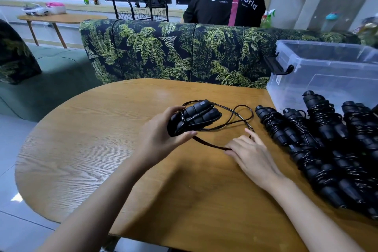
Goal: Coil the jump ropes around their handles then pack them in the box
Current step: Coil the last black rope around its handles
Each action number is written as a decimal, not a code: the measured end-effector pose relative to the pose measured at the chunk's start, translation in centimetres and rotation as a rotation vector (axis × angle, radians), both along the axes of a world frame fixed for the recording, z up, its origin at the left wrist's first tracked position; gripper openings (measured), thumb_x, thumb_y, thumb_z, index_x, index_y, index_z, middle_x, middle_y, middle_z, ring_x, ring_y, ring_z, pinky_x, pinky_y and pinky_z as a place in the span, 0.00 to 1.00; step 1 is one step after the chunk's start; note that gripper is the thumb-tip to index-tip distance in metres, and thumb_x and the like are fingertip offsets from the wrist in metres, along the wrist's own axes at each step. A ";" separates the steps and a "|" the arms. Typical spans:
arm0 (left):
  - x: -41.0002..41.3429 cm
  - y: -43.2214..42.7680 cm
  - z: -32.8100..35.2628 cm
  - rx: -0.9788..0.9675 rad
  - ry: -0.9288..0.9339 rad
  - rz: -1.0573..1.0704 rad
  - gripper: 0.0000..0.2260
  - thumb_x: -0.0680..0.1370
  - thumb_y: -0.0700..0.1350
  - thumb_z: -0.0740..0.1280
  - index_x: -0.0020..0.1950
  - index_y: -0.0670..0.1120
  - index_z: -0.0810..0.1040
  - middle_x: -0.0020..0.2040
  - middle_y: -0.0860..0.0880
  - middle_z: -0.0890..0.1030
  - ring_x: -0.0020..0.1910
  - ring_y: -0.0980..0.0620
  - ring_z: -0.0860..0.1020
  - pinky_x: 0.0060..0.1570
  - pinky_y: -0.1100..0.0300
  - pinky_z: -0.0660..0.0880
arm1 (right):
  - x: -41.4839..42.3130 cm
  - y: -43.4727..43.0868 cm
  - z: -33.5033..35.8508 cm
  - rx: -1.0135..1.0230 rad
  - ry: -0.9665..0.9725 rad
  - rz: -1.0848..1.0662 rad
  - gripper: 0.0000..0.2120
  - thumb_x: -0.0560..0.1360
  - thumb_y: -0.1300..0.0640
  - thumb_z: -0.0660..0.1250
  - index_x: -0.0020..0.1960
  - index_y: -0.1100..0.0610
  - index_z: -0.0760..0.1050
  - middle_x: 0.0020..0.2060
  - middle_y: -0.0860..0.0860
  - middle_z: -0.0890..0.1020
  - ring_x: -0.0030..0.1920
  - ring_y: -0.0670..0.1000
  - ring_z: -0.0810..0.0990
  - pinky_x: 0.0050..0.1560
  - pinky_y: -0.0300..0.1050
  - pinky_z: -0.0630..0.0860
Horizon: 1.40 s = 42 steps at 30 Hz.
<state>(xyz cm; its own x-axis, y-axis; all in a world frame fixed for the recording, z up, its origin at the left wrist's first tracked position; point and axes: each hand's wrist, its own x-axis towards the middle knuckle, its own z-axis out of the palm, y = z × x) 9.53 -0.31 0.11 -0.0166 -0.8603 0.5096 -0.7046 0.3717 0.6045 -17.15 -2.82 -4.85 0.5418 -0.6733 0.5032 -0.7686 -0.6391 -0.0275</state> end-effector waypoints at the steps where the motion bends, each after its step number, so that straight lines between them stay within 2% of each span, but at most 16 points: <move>1: 0.1 -0.1 0.0 -0.004 -0.001 -0.004 0.28 0.66 0.70 0.67 0.62 0.62 0.70 0.51 0.56 0.83 0.50 0.55 0.82 0.44 0.50 0.79 | -0.1 -0.1 0.1 -0.012 0.012 -0.007 0.19 0.80 0.45 0.54 0.46 0.53 0.80 0.39 0.44 0.81 0.41 0.46 0.79 0.70 0.58 0.67; 5: 0.6 -0.2 -0.3 -0.031 -0.015 -0.011 0.29 0.67 0.69 0.67 0.64 0.58 0.72 0.51 0.56 0.83 0.50 0.55 0.81 0.45 0.51 0.79 | -0.5 -0.6 0.2 -0.102 0.044 -0.022 0.18 0.81 0.44 0.56 0.44 0.53 0.78 0.37 0.44 0.80 0.39 0.46 0.78 0.69 0.59 0.68; 9: 1.3 -0.4 -0.4 -0.045 0.023 -0.033 0.27 0.67 0.67 0.69 0.63 0.60 0.71 0.52 0.57 0.82 0.51 0.56 0.81 0.48 0.51 0.79 | -1.0 -1.3 0.5 -0.104 0.056 0.002 0.19 0.81 0.42 0.56 0.41 0.51 0.76 0.34 0.42 0.77 0.37 0.45 0.77 0.71 0.57 0.66; 13: 2.2 -0.6 -0.5 -0.046 0.077 -0.053 0.26 0.67 0.65 0.71 0.63 0.60 0.72 0.53 0.58 0.82 0.53 0.57 0.81 0.52 0.51 0.79 | -2.2 -2.0 0.7 0.063 0.016 0.048 0.22 0.81 0.37 0.51 0.41 0.49 0.74 0.34 0.39 0.75 0.37 0.40 0.75 0.72 0.49 0.64; 15: 2.6 -0.6 -0.5 -0.040 0.097 -0.077 0.27 0.67 0.64 0.72 0.64 0.58 0.73 0.54 0.58 0.82 0.53 0.58 0.81 0.53 0.50 0.79 | -2.5 -2.4 0.8 0.235 -0.075 0.040 0.21 0.80 0.36 0.53 0.42 0.49 0.75 0.36 0.41 0.78 0.41 0.42 0.76 0.67 0.43 0.66; 17: 2.8 -0.5 -0.5 -0.050 0.091 -0.117 0.27 0.68 0.63 0.72 0.64 0.59 0.72 0.55 0.56 0.82 0.54 0.55 0.81 0.53 0.47 0.79 | -2.5 -2.7 1.2 0.434 -0.214 0.005 0.15 0.78 0.40 0.60 0.40 0.48 0.76 0.39 0.45 0.79 0.45 0.45 0.76 0.56 0.46 0.71; 19: 2.8 -0.4 -0.3 -0.078 0.015 -0.157 0.27 0.68 0.63 0.72 0.64 0.59 0.72 0.54 0.54 0.82 0.53 0.51 0.81 0.52 0.45 0.78 | -2.2 -3.3 1.7 0.529 -0.334 -0.012 0.12 0.77 0.45 0.65 0.36 0.46 0.76 0.38 0.47 0.78 0.45 0.47 0.76 0.54 0.52 0.73; 21: 2.6 -0.3 0.2 -0.125 -0.144 -0.205 0.27 0.69 0.64 0.71 0.65 0.57 0.72 0.53 0.57 0.80 0.51 0.52 0.79 0.51 0.47 0.75 | -1.8 -4.0 2.7 0.566 -0.397 -0.034 0.14 0.77 0.44 0.64 0.32 0.44 0.74 0.35 0.46 0.78 0.42 0.47 0.76 0.54 0.51 0.71; 23: 2.0 -0.1 0.6 -0.174 -0.339 -0.275 0.28 0.71 0.65 0.70 0.66 0.54 0.71 0.52 0.58 0.79 0.50 0.55 0.76 0.50 0.51 0.73 | -0.9 -5.0 3.7 0.573 -0.381 -0.083 0.18 0.77 0.41 0.63 0.30 0.43 0.73 0.30 0.45 0.78 0.38 0.46 0.76 0.56 0.50 0.67; 26: 0.2 0.3 0.9 -0.234 -0.559 -0.361 0.31 0.73 0.67 0.67 0.68 0.48 0.71 0.55 0.54 0.80 0.51 0.55 0.75 0.52 0.56 0.70 | 1.4 -6.2 5.3 0.551 -0.319 -0.208 0.20 0.77 0.38 0.62 0.32 0.47 0.75 0.31 0.46 0.81 0.40 0.48 0.78 0.62 0.51 0.65; 30: -1.6 0.5 0.3 -0.291 -0.757 -0.280 0.35 0.70 0.68 0.68 0.65 0.42 0.70 0.53 0.50 0.82 0.51 0.52 0.77 0.51 0.57 0.71 | 4.4 -5.4 7.7 0.376 -0.391 -0.248 0.18 0.78 0.39 0.62 0.35 0.47 0.77 0.32 0.49 0.83 0.39 0.49 0.79 0.54 0.47 0.62; 32: -1.5 0.4 -0.3 -0.297 -0.803 -0.163 0.36 0.68 0.66 0.72 0.63 0.41 0.70 0.48 0.49 0.83 0.47 0.50 0.79 0.46 0.58 0.74 | 5.0 -4.4 8.5 0.325 -0.444 -0.224 0.16 0.79 0.42 0.63 0.35 0.46 0.77 0.30 0.46 0.81 0.39 0.48 0.78 0.51 0.45 0.58; 35: -0.9 -0.3 -0.9 -0.241 -0.816 -0.043 0.36 0.64 0.65 0.76 0.59 0.40 0.73 0.42 0.47 0.83 0.41 0.47 0.80 0.40 0.55 0.76 | 5.4 -2.2 8.5 0.297 -0.497 -0.156 0.17 0.78 0.40 0.64 0.33 0.43 0.73 0.27 0.43 0.79 0.37 0.49 0.78 0.53 0.45 0.61; 37: -0.7 -0.6 -1.1 -0.220 -0.814 0.021 0.33 0.63 0.64 0.77 0.55 0.41 0.76 0.40 0.48 0.82 0.39 0.46 0.79 0.39 0.54 0.74 | 5.6 -0.5 8.0 0.260 -0.481 -0.141 0.15 0.76 0.38 0.64 0.34 0.43 0.75 0.31 0.46 0.81 0.42 0.54 0.75 0.53 0.47 0.63; 39: -0.7 -0.7 -1.2 -0.213 -0.822 0.069 0.31 0.63 0.63 0.77 0.53 0.41 0.78 0.39 0.48 0.82 0.38 0.46 0.78 0.37 0.54 0.73 | 5.9 1.3 7.2 0.257 -0.488 -0.140 0.11 0.76 0.42 0.67 0.39 0.45 0.80 0.36 0.47 0.82 0.45 0.53 0.70 0.52 0.48 0.62; 42: -0.8 -0.9 -1.4 -0.198 -0.812 0.125 0.29 0.64 0.62 0.76 0.52 0.41 0.78 0.38 0.47 0.81 0.37 0.44 0.78 0.36 0.53 0.74 | 6.3 3.1 5.7 0.134 -0.440 -0.080 0.14 0.76 0.42 0.62 0.40 0.47 0.82 0.30 0.42 0.79 0.35 0.45 0.71 0.54 0.48 0.64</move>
